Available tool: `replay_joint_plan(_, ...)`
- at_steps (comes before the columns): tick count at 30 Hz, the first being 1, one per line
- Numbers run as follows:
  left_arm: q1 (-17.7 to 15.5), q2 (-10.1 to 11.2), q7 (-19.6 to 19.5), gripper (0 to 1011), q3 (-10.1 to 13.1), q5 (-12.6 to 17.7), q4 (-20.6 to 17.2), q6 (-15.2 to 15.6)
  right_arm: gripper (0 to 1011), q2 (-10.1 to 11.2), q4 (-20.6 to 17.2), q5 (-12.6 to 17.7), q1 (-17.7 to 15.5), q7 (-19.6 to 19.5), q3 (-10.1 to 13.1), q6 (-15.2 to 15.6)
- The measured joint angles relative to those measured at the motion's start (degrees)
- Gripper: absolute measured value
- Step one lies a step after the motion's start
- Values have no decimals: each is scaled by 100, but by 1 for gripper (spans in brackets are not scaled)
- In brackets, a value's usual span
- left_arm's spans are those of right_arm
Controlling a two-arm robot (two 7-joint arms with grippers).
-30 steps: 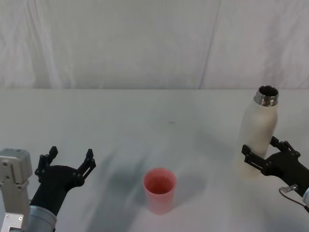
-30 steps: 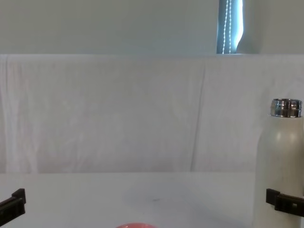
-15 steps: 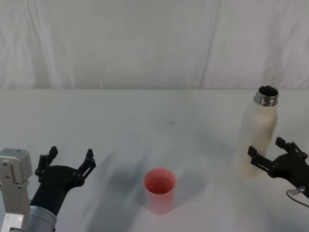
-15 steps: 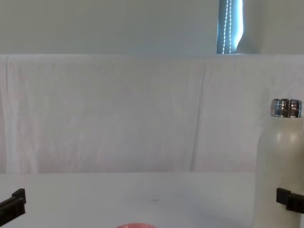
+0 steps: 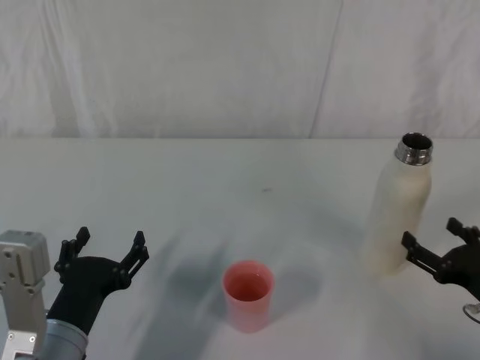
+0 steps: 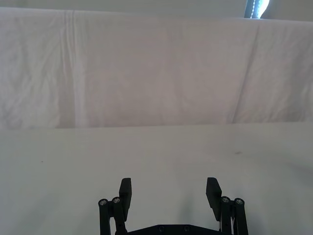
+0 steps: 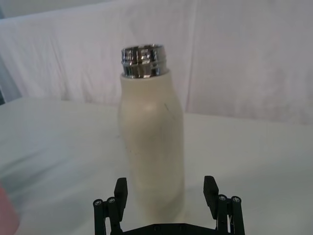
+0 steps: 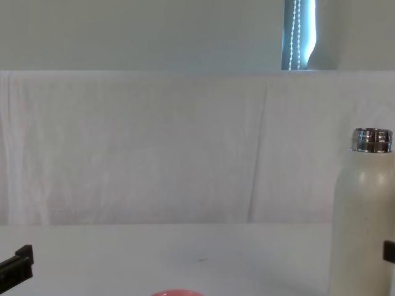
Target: Grasp the thermos with one hand and pour water into the cup lid.
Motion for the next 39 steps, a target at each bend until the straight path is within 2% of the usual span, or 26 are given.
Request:
replay_joint_plan(4,0,0,0,1001,0,0,0,0,1003,-88,-242,-94,-258,-195,98,-179)
replay_joint_plan(11,0,0,0,1001,0,0,0,0,1003,-291,-409,-298,-474,-342,127,-460)
replay_joint_plan(16,0,0,0,1001,0,0,0,0,1003,-362,-426,-287,-538,-176,106,-563)
replay_joint_plan(24,0,0,0,1001,0,0,0,0,1003,-334,-486,-232,-601,76,22,-634)
replay_joint_plan(32,0,0,0,1001,0,0,0,0,1003,-338,-515,-259,-636,106,-32,-696)
replay_joint_plan(39,0,0,0,1001,0,0,0,0,1003,-550,-328,-749,-511,-225,-165,-827)
